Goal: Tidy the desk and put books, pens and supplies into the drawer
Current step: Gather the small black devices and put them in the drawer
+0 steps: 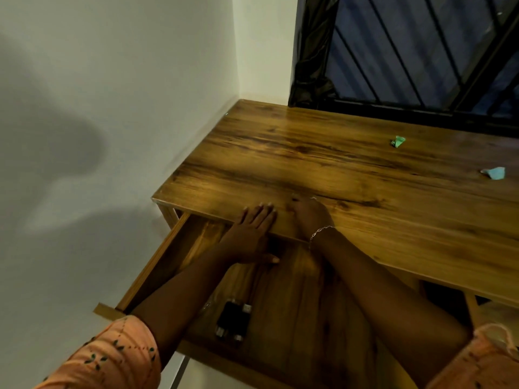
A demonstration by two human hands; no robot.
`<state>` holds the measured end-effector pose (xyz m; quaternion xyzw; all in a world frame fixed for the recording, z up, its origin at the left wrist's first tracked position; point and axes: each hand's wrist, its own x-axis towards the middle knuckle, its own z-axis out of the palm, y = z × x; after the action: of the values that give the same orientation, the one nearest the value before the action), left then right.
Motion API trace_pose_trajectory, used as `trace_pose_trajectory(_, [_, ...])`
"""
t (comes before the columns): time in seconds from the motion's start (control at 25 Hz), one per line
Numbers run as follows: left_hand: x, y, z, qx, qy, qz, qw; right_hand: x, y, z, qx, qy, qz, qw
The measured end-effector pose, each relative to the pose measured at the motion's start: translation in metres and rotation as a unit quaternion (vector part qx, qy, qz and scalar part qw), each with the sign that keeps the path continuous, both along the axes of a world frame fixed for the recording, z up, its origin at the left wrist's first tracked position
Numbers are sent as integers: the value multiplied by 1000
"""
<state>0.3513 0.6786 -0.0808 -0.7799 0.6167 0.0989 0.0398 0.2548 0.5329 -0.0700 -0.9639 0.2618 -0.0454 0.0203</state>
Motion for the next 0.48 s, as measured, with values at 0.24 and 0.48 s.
trace_pose_trajectory(0.24, [4,0,0,15,13,-9,1000,-21,23,7,52,-105,-14,993])
trace_pose_trajectory(0.48, [6,-1,1,23,9,-6,1000,-85,132,-37,123,-56,172,976])
